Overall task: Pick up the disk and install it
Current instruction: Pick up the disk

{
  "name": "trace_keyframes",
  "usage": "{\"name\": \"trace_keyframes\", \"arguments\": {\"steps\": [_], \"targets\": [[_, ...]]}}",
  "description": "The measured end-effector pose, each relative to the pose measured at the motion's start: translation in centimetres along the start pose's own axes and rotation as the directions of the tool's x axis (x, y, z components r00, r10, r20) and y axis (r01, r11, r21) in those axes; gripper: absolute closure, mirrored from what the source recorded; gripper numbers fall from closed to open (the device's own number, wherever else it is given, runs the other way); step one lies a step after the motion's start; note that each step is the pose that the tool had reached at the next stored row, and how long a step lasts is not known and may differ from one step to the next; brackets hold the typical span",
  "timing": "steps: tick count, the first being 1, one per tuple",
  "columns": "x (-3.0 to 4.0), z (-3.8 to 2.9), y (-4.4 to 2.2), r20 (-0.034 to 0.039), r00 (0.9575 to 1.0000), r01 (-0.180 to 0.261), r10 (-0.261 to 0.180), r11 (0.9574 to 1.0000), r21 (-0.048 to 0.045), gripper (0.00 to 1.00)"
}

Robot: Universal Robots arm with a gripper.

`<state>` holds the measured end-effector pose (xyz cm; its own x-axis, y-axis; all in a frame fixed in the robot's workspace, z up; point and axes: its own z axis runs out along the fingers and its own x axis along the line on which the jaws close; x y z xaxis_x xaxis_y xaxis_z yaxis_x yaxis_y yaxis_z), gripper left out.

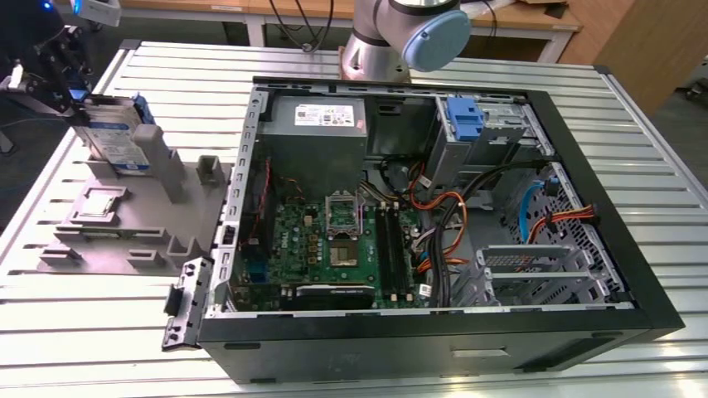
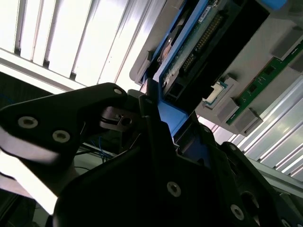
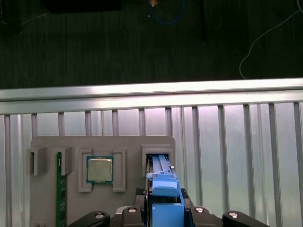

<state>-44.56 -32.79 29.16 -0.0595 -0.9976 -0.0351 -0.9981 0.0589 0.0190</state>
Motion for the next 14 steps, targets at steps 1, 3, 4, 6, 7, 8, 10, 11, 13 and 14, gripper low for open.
{"name": "trace_keyframes", "arguments": {"steps": [1,3,4,6,7,8,10,11,13,14], "targets": [[0.0,0.0,0.0,0.0,1.0,0.0,0.0,1.0,0.0,0.63],[0.0,0.0,0.0,0.0,1.0,0.0,0.0,1.0,-0.0001,0.63],[0.0,0.0,0.0,0.0,1.0,0.0,0.0,1.0,-0.0001,0.63],[0.0,0.0,0.0,0.0,1.0,0.0,0.0,1.0,0.0,0.63],[0.0,0.0,0.0,0.0,1.0,0.0,0.0,1.0,-0.0001,0.63],[0.0,0.0,0.0,0.0001,1.0,0.0,0.0,1.0,0.0,0.63],[0.0,0.0,0.0,0.0,1.0,0.0,0.0,1.0,0.0,0.62],[0.0,0.0,0.0,0.0,1.0,0.0,0.0,1.0,0.0,0.55],[0.0,0.0,0.0,0.0,1.0,0.0,0.0,1.0,0.0,0.55],[0.0,0.0,0.0,0.0,1.0,0.0,0.0,1.0,-0.0001,0.55]]}}
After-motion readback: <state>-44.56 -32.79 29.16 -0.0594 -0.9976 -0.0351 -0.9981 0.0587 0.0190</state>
